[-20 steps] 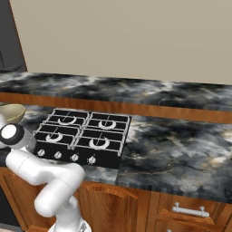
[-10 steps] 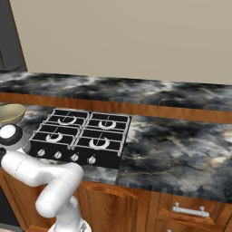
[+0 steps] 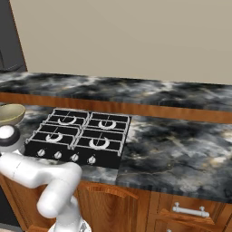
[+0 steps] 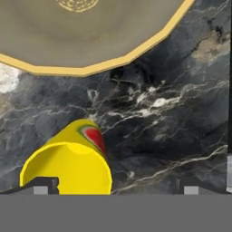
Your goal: Pick the cup and bowl from the counter and place them on the counter next to the sink.
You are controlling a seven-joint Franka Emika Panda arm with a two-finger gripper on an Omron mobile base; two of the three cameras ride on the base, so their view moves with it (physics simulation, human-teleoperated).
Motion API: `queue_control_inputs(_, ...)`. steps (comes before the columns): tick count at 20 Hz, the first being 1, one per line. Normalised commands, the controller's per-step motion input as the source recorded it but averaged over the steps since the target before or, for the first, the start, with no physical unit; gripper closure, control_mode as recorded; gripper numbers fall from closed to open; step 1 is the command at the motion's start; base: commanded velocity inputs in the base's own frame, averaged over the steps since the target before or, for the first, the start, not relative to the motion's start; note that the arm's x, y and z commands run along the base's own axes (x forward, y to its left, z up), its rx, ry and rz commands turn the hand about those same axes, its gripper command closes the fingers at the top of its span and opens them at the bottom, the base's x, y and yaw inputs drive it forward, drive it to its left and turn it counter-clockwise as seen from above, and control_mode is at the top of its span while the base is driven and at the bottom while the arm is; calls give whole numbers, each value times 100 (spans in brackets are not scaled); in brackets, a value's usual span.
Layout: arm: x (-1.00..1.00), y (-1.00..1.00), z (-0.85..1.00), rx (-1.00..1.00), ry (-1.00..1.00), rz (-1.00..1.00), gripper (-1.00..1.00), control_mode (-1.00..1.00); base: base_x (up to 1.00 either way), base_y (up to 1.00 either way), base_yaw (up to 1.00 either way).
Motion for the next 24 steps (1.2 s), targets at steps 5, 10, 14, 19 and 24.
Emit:
queue_control_inputs(5, 0, 0, -21, 0, 0, 0, -100, -100, 0, 0, 0)
queue_control_inputs(10, 0, 0, -20, 0, 0, 0, -100, -100, 0, 0, 0)
queue_control_inputs(14, 2, 0, -4, 0, 0, 0, -100, -100, 0, 0, 0)
queue_control_inputs(19, 16, 5, 0, 0, 0, 0, -100, -100, 0, 0, 0)
queue_control_inputs(24, 17, 10, 0, 0, 0, 0, -100, -100, 0, 0, 0)
